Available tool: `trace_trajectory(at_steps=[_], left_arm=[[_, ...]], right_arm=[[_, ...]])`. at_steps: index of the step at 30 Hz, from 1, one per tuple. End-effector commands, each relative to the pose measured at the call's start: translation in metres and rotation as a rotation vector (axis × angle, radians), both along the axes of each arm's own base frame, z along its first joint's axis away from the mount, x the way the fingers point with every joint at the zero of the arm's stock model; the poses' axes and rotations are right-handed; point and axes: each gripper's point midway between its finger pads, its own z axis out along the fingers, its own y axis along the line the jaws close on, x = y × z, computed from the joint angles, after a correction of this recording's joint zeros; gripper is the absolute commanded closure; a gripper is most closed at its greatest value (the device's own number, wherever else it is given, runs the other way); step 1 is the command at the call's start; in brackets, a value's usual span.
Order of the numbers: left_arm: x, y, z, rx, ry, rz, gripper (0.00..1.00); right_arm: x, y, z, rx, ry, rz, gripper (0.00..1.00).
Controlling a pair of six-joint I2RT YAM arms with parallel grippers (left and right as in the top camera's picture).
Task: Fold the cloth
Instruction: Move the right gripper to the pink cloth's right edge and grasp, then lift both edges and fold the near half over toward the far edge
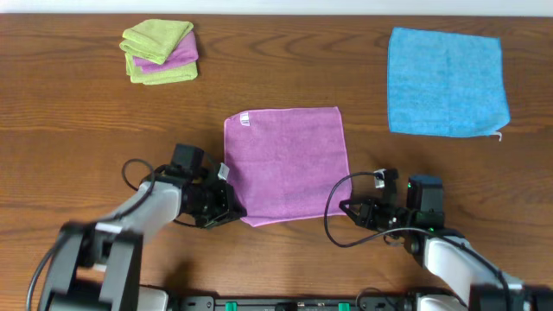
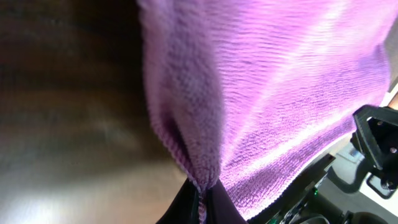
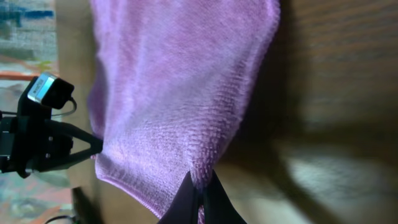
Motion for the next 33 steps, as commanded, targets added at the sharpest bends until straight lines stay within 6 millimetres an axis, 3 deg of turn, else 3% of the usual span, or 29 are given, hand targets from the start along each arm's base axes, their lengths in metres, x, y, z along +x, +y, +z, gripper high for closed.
trace_trajectory(at_steps=[1, 6, 10, 19, 33], left_arm=[[0.003, 0.007, 0.010, 0.044, -0.076, -0.007, 0.94], [0.006, 0.010, 0.025, 0.053, -0.108, 0.036, 0.94], [0.013, 0.013, 0.030, 0.069, -0.125, 0.088, 0.94], [0.055, 0.012, 0.044, 0.046, -0.237, 0.227, 0.94], [0.120, 0.029, 0.049, 0.125, -0.438, 0.377, 0.94]], right_arm=[[-0.002, 0.006, 0.017, 0.047, -0.018, 0.012, 0.98], [0.000, 0.005, 0.040, 0.044, -0.106, 0.004, 0.98], [0.011, -0.004, 0.048, -0.002, -0.157, -0.062, 0.99], [0.035, -0.009, 0.054, -0.044, -0.236, -0.101, 0.99], [0.107, -0.013, 0.057, -0.196, -0.287, -0.051, 0.99]])
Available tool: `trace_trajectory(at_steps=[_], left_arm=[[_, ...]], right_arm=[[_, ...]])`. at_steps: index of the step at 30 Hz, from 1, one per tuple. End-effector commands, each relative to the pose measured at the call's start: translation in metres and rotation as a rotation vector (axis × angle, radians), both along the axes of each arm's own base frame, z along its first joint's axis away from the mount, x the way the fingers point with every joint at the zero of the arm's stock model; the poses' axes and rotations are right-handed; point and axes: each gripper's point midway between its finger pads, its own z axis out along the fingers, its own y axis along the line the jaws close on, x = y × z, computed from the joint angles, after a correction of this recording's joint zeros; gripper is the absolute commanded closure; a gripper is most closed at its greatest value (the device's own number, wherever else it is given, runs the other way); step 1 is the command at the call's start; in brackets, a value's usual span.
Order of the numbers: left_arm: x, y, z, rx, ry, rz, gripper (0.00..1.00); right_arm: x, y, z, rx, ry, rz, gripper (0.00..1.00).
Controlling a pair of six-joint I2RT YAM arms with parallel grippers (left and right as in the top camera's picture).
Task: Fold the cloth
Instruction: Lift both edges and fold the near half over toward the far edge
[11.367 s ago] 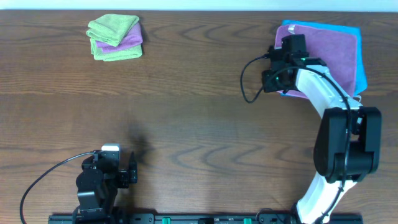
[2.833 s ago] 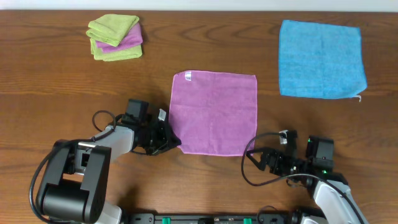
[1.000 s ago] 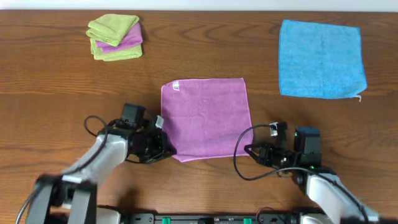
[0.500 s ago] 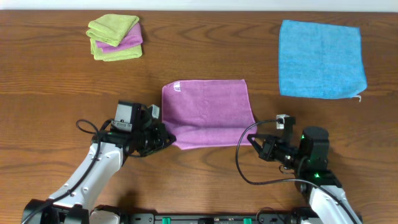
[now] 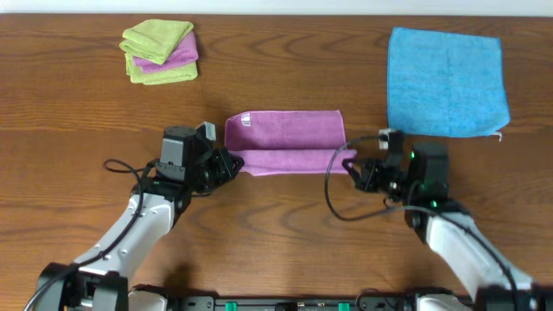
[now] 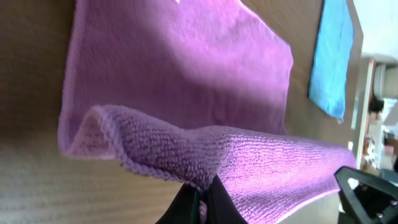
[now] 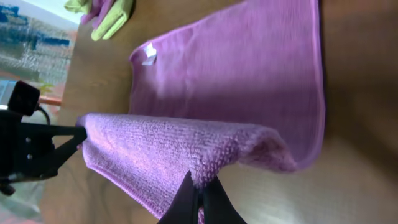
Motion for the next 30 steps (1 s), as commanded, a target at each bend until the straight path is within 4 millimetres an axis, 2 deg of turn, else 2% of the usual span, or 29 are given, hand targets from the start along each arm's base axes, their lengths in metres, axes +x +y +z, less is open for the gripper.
trace_trajectory(at_steps=[1, 7, 14, 21, 26, 30], left_arm=[[0.023, 0.025, -0.007, 0.106, -0.023, 0.128, 0.94], [0.061, 0.026, -0.001, 0.124, -0.097, 0.165, 0.94], [0.098, 0.022, -0.014, 0.154, -0.110, 0.165, 0.94], [0.128, 0.017, -0.020, 0.172, -0.125, 0.147, 0.94], [0.143, 0.014, -0.025, 0.176, -0.126, 0.143, 0.94], [0.144, 0.014, -0.032, 0.186, -0.116, 0.138, 0.94]], right_arm=[[0.026, -0.011, -0.004, -0.098, -0.036, -0.028, 0.99], [0.055, -0.003, -0.013, -0.136, -0.031, -0.001, 0.99], [0.082, 0.000, -0.020, -0.196, -0.049, -0.013, 0.99], [0.098, -0.002, -0.031, -0.221, -0.048, -0.026, 0.99], [0.104, -0.004, -0.043, -0.236, -0.029, -0.037, 0.99], [0.106, -0.006, -0.050, -0.248, -0.025, -0.047, 0.99]])
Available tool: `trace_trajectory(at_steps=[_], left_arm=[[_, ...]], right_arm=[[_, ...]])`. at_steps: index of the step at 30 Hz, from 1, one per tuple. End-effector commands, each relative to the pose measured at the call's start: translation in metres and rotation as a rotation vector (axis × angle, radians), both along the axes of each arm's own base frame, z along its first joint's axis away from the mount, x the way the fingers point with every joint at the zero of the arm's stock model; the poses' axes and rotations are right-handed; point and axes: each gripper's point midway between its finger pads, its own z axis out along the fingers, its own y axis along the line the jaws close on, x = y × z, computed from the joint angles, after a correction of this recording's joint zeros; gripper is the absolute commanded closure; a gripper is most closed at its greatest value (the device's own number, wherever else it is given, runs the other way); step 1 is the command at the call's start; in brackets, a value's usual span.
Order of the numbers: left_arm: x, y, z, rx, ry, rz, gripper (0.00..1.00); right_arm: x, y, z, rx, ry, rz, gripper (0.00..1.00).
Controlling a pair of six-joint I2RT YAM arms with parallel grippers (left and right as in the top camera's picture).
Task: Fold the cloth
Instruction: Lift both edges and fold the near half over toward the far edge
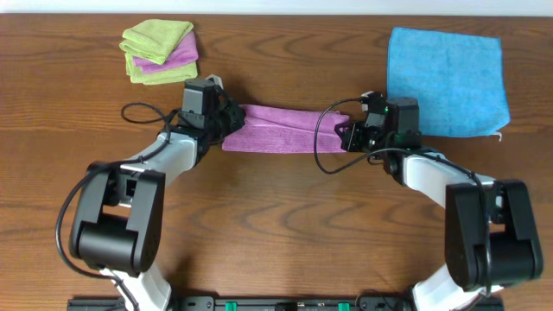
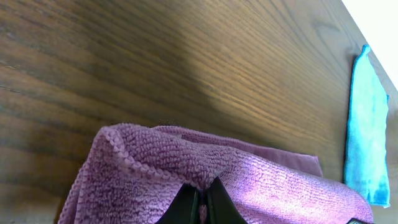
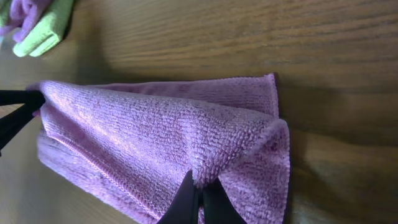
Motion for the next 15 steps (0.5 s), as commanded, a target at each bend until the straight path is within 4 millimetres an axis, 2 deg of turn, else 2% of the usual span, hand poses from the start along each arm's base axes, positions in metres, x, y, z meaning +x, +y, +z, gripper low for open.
trace_trajectory(at_steps=[1, 10, 13, 15], left_arm=[[0.011, 0.017, -0.006, 0.066, -0.014, 0.045, 0.94], [0.002, 0.023, -0.019, 0.127, 0.022, 0.025, 0.93], [0.002, 0.023, -0.019, 0.130, 0.021, 0.023, 0.78], [0.002, 0.023, -0.019, 0.129, 0.021, 0.022, 0.59]], right_arm=[[0.010, -0.012, -0.007, -0.067, -0.016, -0.045, 0.99], [0.015, -0.013, -0.006, -0.073, -0.033, -0.052, 0.99], [0.015, -0.013, -0.006, -0.072, -0.033, -0.052, 0.99], [0.014, -0.013, -0.006, -0.072, -0.030, -0.052, 0.99]])
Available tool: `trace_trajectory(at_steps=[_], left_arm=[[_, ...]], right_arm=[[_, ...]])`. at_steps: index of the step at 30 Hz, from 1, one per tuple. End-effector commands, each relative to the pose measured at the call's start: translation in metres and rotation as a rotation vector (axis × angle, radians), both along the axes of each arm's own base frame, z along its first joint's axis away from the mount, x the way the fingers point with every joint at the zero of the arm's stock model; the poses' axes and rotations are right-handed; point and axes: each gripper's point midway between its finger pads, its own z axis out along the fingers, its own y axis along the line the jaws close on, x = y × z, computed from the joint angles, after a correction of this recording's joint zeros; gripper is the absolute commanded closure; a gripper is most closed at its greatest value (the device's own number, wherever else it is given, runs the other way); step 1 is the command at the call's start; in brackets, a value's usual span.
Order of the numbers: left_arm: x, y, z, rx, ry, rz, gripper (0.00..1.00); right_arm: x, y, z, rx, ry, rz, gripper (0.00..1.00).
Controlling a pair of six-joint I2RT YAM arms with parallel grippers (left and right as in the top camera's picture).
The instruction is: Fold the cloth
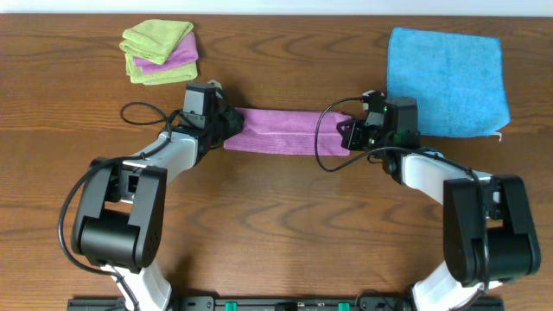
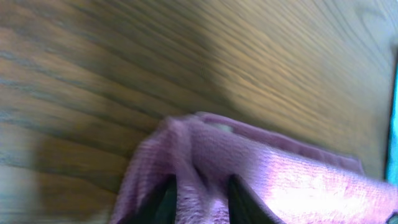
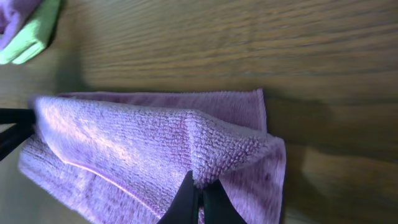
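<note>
The purple cloth [image 1: 285, 131] lies at mid-table, folded in half into a long strip. My left gripper [image 1: 227, 127] is at the strip's left end. In the left wrist view its fingers [image 2: 166, 196] stand apart, open, with the cloth's top layer [image 2: 205, 155] lying slack between them. My right gripper [image 1: 348, 136] is at the right end. In the right wrist view it [image 3: 198, 182] is shut on the raised corner of the top layer [image 3: 217, 146], just inside the lower layer's edge.
A flat blue cloth [image 1: 445, 82] lies at the back right, close behind my right arm. A stack of folded green and purple cloths [image 1: 160, 52] sits at the back left. Cables loop from both wrists onto the wooden table [image 1: 276, 225].
My left gripper has opened and let go of the cloth's left corner, which now lies slack between its fingers. My right gripper is still shut on the right corner, barely moved.
First the purple cloth lay spread flat, with both grippers shut on its two near corners. Then the near edge was up and halfway over the cloth. Then it was at the far edge, making a strip. Now the left corner is released.
</note>
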Motion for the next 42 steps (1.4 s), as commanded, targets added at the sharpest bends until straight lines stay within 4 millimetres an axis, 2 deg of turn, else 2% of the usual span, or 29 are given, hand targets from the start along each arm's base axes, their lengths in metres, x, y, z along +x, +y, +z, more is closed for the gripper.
trace_trajectory(at_steps=[1, 3, 10, 12, 13, 14, 15, 17, 18, 19, 27, 34, 42], left_arm=[[0.009, 0.011, -0.001, 0.046, -0.017, 0.027, 0.53], [0.009, 0.012, -0.001, 0.041, -0.016, 0.028, 0.45], [0.009, 0.014, 0.004, -0.014, -0.010, 0.011, 0.39], [0.008, 0.012, 0.006, -0.040, -0.007, -0.003, 0.37], [0.008, 0.010, 0.007, -0.056, -0.005, -0.011, 0.37], [0.007, 0.009, 0.008, -0.068, -0.004, -0.018, 0.36], [0.007, 0.008, 0.009, -0.072, -0.003, -0.022, 0.35], [0.008, 0.007, 0.011, -0.080, -0.006, -0.028, 0.32], [0.009, 0.006, 0.012, -0.083, -0.009, -0.029, 0.31], [0.010, 0.006, 0.013, -0.086, -0.012, -0.028, 0.30], [0.022, 0.000, 0.034, -0.147, -0.039, -0.039, 0.21], [0.019, 0.001, 0.030, -0.173, 0.005, -0.001, 0.18], [0.009, 0.001, 0.022, -0.185, 0.076, 0.023, 0.19]], right_arm=[[0.006, -0.007, -0.002, -0.040, -0.011, -0.020, 0.99], [0.005, -0.007, -0.003, -0.042, -0.004, -0.020, 0.99], [0.001, -0.007, -0.007, -0.043, 0.017, -0.018, 0.99], [0.001, -0.006, -0.006, -0.035, 0.018, -0.010, 0.94], [0.000, -0.005, -0.006, -0.030, 0.018, -0.006, 0.83], [0.000, -0.004, -0.005, -0.025, 0.018, -0.002, 0.57], [0.000, -0.003, -0.005, -0.020, 0.018, 0.003, 0.40], [-0.001, 0.000, -0.004, -0.009, 0.019, 0.014, 0.14], [-0.002, 0.001, -0.003, -0.002, 0.019, 0.020, 0.05], [-0.003, 0.003, -0.003, 0.007, 0.020, 0.029, 0.01], [-0.005, 0.008, 0.003, 0.049, 0.029, 0.036, 0.01], [-0.002, 0.008, 0.016, 0.053, -0.002, 0.035, 0.01], [-0.002, 0.008, 0.016, 0.054, -0.003, 0.035, 0.01]])
